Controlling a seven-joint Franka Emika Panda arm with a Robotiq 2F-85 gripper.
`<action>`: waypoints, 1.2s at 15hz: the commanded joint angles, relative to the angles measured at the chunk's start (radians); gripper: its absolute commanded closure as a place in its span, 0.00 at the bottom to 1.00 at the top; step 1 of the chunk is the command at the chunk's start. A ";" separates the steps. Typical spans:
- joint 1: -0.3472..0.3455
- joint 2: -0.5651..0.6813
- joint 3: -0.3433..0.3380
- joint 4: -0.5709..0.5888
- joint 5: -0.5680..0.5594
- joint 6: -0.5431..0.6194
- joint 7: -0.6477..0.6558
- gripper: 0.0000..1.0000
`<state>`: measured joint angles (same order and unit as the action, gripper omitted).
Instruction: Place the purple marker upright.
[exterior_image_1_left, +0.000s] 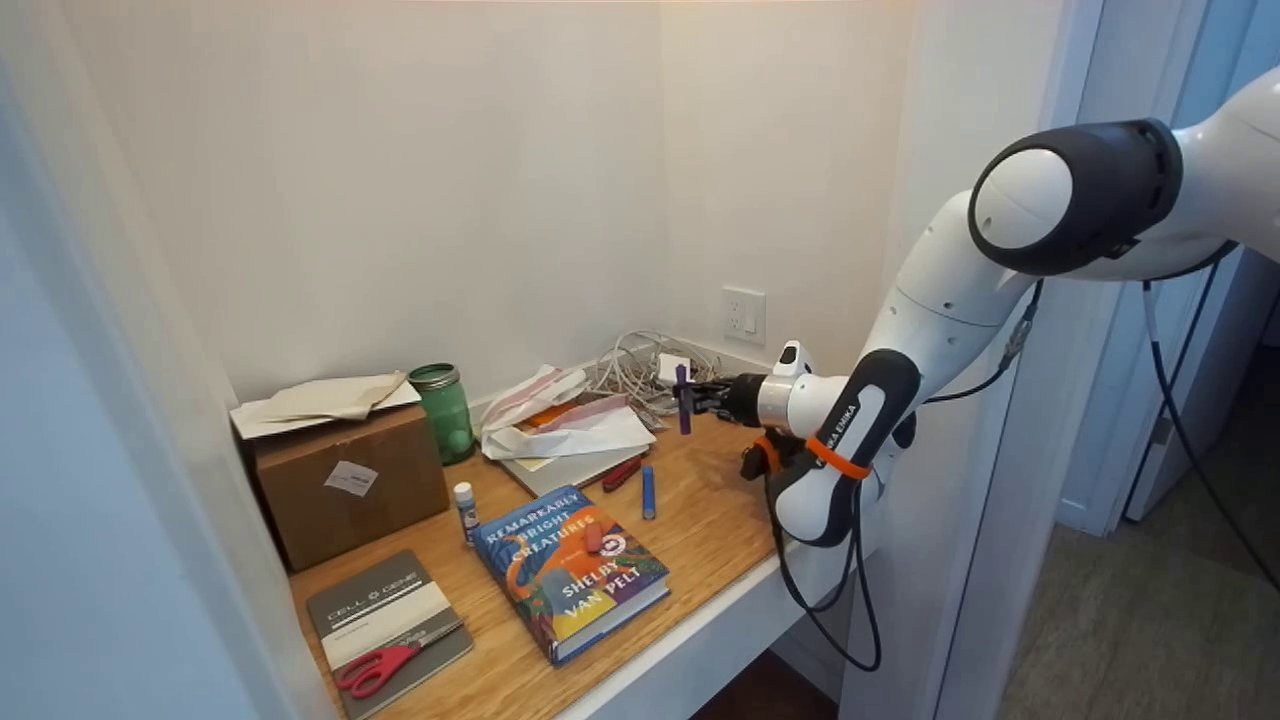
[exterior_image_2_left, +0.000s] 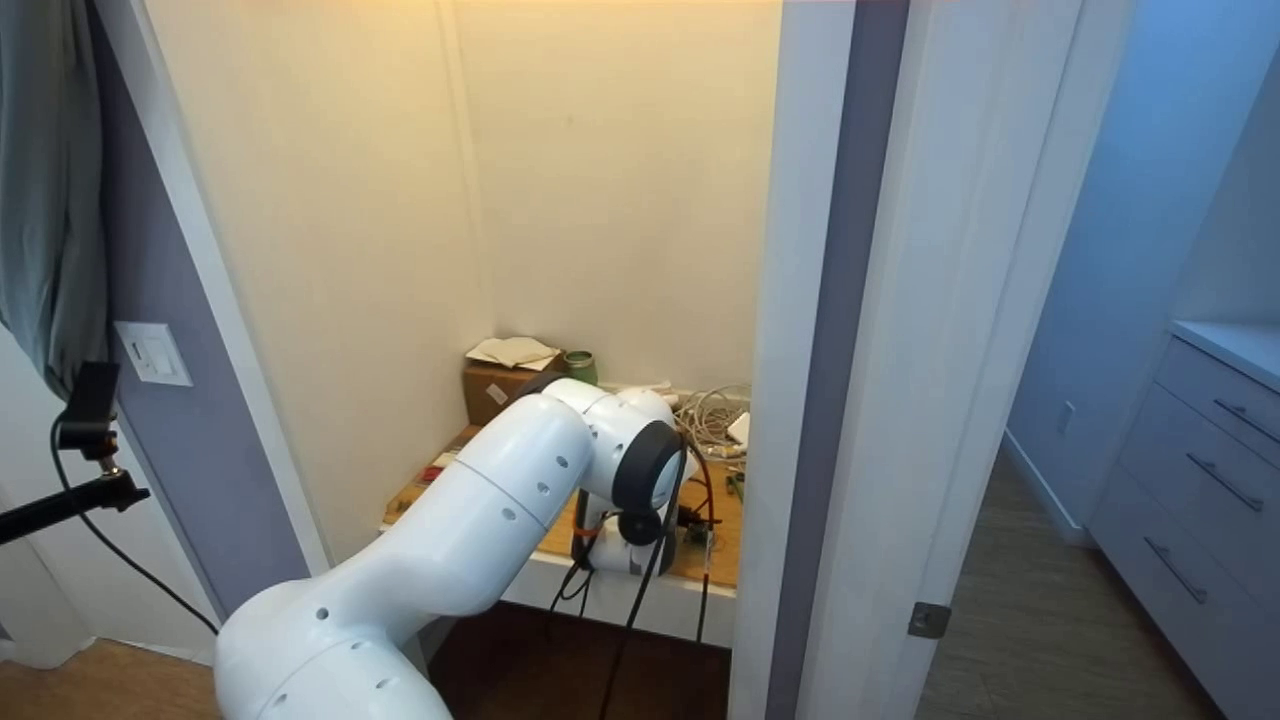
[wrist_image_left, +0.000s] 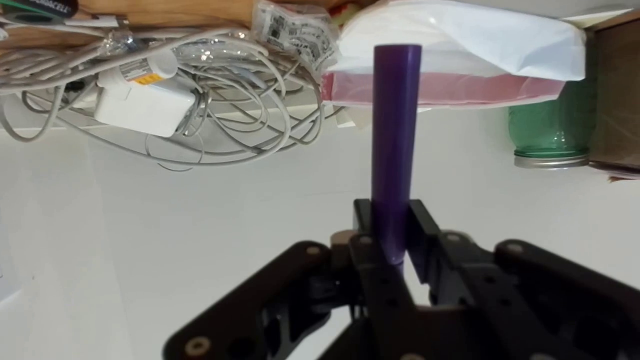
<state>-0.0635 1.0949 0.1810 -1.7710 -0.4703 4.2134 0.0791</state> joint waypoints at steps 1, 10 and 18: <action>0.012 0.024 -0.021 0.034 -0.049 0.014 0.086 0.95; 0.014 0.020 -0.035 0.014 -0.063 -0.005 0.111 0.43; 0.039 -0.034 -0.037 -0.011 -0.037 -0.016 0.094 0.00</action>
<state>-0.0490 1.0970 0.1632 -1.7637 -0.5175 4.2013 0.1606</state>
